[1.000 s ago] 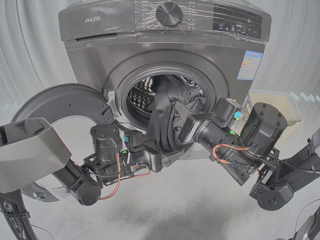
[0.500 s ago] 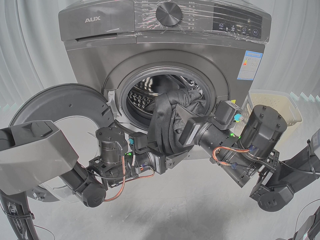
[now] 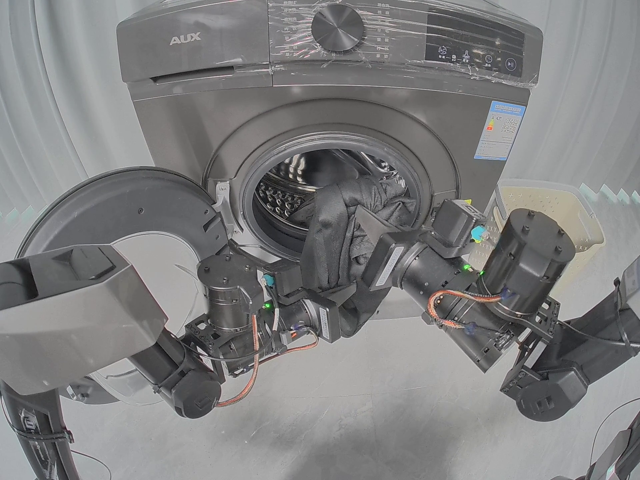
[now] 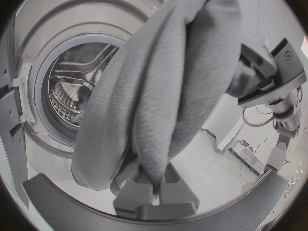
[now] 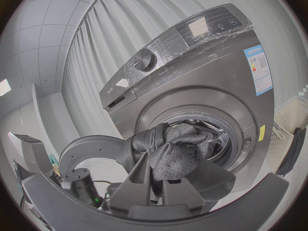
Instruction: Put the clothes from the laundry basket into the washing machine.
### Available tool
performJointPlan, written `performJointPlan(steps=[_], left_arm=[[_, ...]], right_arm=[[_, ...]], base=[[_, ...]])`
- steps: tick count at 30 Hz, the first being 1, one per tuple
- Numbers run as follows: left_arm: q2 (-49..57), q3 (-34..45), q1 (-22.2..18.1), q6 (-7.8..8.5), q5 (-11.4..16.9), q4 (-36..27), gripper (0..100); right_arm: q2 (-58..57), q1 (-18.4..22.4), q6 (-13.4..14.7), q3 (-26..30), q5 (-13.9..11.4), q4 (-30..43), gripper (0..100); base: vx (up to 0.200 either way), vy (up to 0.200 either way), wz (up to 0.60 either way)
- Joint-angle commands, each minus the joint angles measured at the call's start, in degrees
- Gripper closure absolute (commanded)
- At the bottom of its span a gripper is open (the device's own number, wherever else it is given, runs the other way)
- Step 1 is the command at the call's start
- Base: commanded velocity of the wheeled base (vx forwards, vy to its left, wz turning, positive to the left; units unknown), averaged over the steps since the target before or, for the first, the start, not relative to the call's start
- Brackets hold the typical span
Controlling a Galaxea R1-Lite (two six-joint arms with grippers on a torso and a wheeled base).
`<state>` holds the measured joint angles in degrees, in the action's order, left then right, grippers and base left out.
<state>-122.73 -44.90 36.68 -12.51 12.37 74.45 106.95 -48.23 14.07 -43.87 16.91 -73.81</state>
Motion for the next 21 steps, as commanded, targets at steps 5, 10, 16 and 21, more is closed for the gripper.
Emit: performJointPlan(steps=[5,10,16,21], left_arm=[[12.1,8.1,3.6,-0.68,0.9,0.2,100],[18.6,14.0,4.0,-1.82,3.3,0.3,100],[20.2,15.7,3.8,-1.82,4.3,0.3,100],[20.1,15.6,3.7,-1.91,4.2,1.5,100]], right_arm=[[1.1,1.6,0.0,0.7,-0.6,-0.5,100],[1.2,1.3,-0.1,2.3,-1.1,-2.0,0],[1.5,1.6,-0.1,2.1,-1.1,-2.2,0],[1.0,2.9,-0.1,3.7,-1.1,-2.3,0]], base=[[0.0,0.0,0.0],[0.0,0.0,0.0],[0.0,0.0,0.0],[0.0,0.0,0.0]])
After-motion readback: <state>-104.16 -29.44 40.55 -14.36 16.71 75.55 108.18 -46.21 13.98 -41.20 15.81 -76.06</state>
